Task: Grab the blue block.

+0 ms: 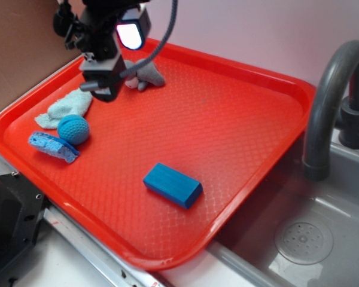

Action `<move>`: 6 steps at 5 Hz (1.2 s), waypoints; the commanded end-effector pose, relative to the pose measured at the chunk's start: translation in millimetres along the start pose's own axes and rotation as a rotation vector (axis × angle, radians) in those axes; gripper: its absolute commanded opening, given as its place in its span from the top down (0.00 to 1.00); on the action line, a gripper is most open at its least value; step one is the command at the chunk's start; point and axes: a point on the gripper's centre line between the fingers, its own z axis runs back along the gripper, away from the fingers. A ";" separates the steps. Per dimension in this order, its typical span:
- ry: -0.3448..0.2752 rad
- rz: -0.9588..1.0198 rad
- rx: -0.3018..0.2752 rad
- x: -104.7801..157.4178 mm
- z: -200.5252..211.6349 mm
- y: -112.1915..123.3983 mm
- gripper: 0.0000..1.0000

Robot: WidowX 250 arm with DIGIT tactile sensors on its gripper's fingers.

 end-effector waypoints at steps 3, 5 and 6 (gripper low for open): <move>0.061 -0.299 -0.063 28.7 -71.0 -35.3 0.00; 0.173 -0.388 -0.030 26.6 -102.8 -48.5 0.00; 0.252 -0.412 0.015 23.9 -116.2 -57.4 0.00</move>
